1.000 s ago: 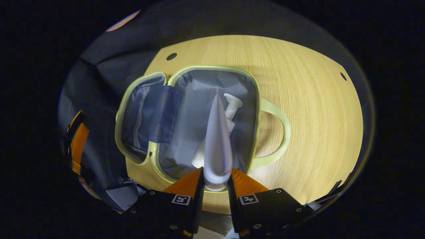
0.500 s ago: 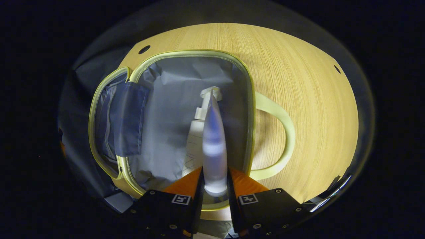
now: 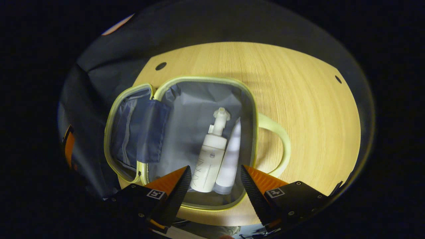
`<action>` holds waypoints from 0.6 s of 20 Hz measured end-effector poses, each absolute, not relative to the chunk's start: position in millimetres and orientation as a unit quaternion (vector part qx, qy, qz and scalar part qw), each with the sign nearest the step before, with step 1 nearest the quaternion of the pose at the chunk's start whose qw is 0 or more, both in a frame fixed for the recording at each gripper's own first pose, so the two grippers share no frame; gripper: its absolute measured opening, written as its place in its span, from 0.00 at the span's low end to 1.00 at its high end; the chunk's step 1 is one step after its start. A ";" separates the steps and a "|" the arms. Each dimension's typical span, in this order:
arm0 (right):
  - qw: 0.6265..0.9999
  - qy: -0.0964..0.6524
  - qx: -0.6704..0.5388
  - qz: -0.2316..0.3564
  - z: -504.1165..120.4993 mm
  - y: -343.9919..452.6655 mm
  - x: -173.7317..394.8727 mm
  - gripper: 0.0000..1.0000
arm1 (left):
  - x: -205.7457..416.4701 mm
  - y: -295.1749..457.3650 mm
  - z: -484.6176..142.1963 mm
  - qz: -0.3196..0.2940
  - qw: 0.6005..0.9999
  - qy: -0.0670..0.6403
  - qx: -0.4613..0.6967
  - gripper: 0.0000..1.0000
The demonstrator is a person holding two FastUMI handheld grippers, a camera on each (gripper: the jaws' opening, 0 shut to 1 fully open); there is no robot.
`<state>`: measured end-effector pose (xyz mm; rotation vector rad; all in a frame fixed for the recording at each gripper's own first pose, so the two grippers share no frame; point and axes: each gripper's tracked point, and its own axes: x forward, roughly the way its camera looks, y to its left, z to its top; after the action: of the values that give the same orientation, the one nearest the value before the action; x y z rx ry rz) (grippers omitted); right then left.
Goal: First open the suitcase, pack the skin care products into it, and then close the suitcase.
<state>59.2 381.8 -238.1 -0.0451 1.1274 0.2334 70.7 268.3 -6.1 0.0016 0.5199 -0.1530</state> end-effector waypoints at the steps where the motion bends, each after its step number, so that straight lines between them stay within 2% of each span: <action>1: 0.852 0.510 -0.017 0.112 -222.6 378.8 62.5 0.94 | 69.8 280.9 -10.5 -0.066 0.964 0.258 -0.011 0.98; 6: 0.914 0.389 -0.035 0.106 -146.1 357.1 64.8 0.95 | 79.6 336.4 -39.2 -0.042 0.961 0.259 -0.084 0.98; 12: 0.931 0.355 -0.049 0.066 -114.1 328.2 36.6 0.95 | 106.1 366.2 -112.9 -0.067 0.927 0.289 -0.230 0.98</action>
<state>36.6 328.2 -114.1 -0.1012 0.7269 0.1349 106.1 366.2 -112.9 -0.4716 0.5920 -0.1373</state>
